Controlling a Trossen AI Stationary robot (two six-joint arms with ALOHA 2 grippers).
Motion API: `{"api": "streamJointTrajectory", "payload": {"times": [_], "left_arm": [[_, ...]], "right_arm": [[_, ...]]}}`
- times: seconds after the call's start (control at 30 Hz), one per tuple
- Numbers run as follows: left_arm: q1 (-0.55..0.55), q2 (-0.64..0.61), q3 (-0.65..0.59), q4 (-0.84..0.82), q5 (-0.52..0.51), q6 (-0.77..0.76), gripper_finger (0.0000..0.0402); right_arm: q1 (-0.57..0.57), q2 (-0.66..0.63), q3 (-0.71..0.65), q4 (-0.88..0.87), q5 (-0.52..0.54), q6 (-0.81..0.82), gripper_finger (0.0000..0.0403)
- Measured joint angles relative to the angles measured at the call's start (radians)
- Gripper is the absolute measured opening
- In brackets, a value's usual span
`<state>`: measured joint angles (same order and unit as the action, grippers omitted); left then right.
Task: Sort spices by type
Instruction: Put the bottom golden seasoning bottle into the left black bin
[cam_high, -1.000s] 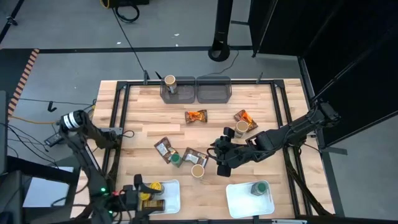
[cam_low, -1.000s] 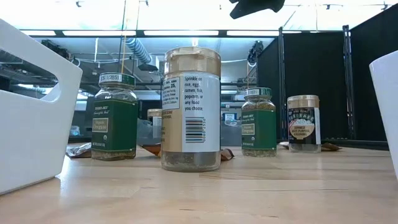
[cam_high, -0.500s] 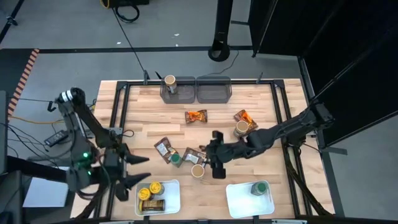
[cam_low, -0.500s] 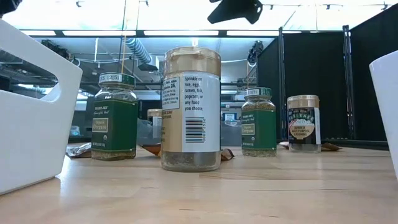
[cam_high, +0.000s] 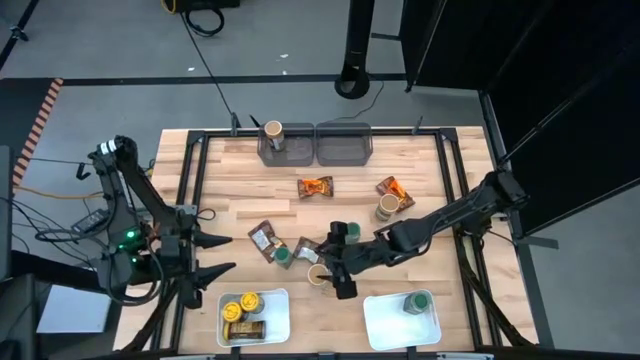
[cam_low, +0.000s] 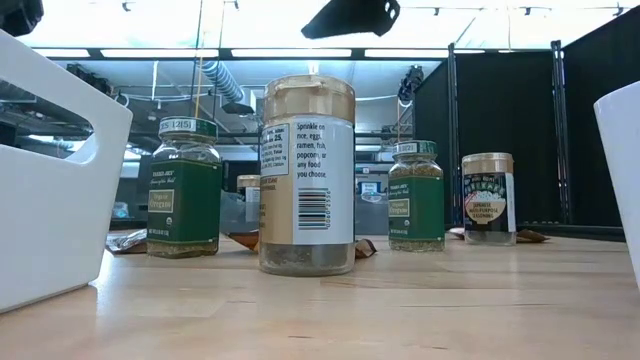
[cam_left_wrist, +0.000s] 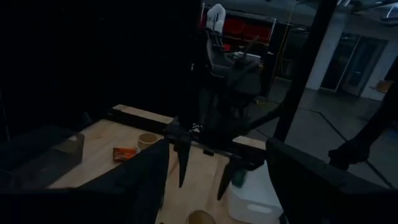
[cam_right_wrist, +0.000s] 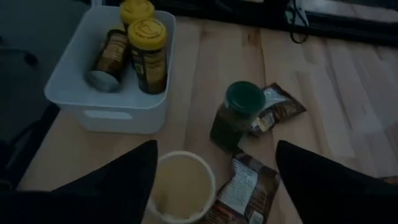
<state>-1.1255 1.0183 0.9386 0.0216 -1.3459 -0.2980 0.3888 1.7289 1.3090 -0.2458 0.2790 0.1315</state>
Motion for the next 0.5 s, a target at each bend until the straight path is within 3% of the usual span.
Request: {"api": "streamJointTrajectory", "payload": {"times": [0.2,0.5], "left_arm": [[0.000,0.000,0.000,0.001,-0.003,-0.010,0.0268],[0.000,0.002,0.000,0.001,-0.004,-0.027,0.0268]], "right_arm": [[0.005,0.065,0.000,0.044,-0.013,0.063,0.0373],[0.013,0.119,0.001,0.070,-0.035,0.120,0.0377]]}}
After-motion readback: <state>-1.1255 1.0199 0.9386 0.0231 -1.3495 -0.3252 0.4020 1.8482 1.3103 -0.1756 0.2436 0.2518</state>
